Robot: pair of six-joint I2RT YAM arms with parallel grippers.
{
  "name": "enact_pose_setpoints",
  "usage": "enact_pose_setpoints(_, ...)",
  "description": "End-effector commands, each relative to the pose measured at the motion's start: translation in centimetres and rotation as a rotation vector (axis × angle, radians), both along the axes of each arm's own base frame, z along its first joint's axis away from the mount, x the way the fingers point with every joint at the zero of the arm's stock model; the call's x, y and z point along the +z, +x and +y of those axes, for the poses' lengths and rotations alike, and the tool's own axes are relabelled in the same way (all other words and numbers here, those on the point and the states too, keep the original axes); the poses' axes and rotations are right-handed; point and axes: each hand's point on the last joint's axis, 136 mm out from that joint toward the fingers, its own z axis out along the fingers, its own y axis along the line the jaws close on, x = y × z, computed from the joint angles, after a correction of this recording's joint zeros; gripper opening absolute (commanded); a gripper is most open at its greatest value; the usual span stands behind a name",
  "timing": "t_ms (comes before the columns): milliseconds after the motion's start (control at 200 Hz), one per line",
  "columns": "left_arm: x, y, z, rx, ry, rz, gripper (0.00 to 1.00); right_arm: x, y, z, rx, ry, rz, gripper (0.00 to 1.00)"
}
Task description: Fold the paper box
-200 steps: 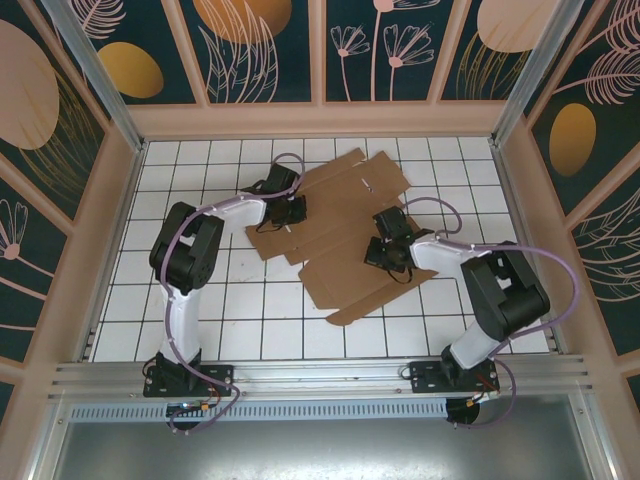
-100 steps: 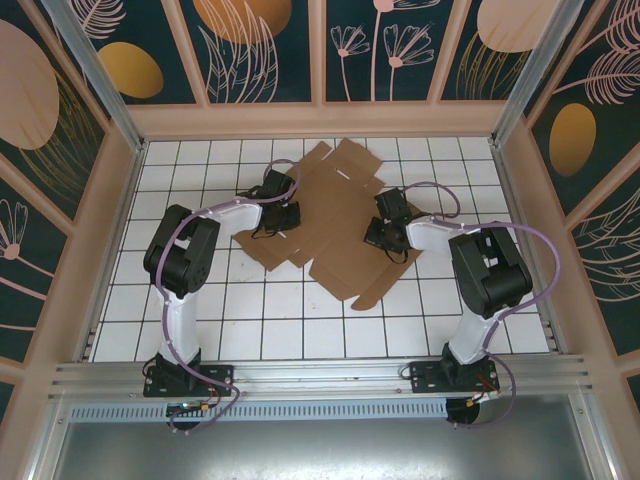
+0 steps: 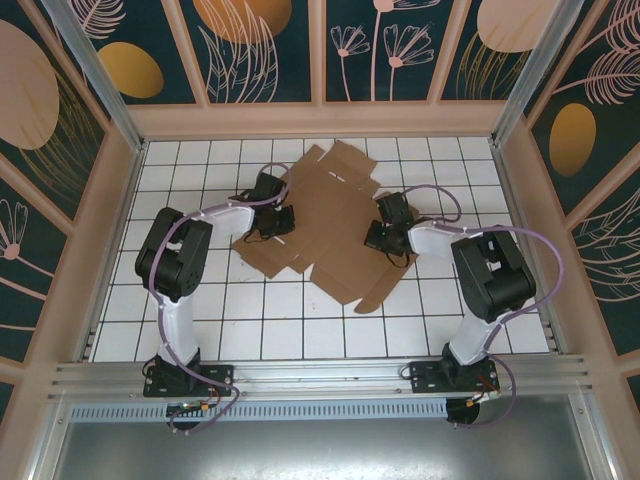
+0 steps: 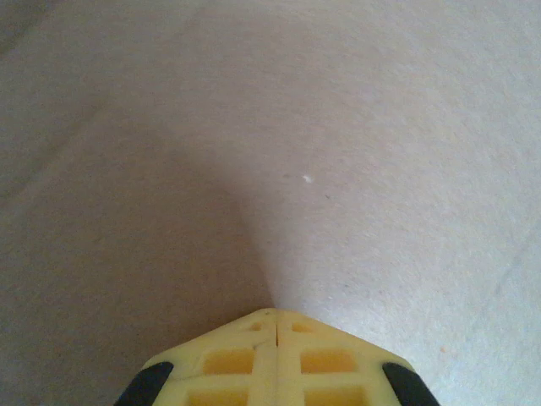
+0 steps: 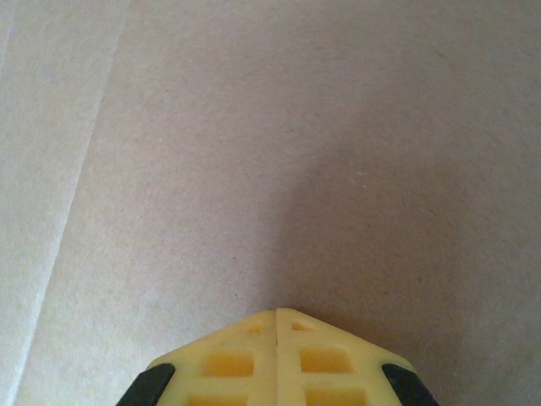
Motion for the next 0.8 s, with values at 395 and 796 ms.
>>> enact_pose_setpoints(395, 5.7, 11.1, -6.2, -0.095, -0.045, -0.1, 0.0, 5.2, -8.1, 11.8, 0.345, 0.244, 0.001, 0.0)
enact_pose_setpoints(796, 7.8, 0.1, -2.8, 0.047, -0.197, -0.069, 0.0, 8.3, 2.2, 9.9, 0.36, 0.141, -0.16, 0.0)
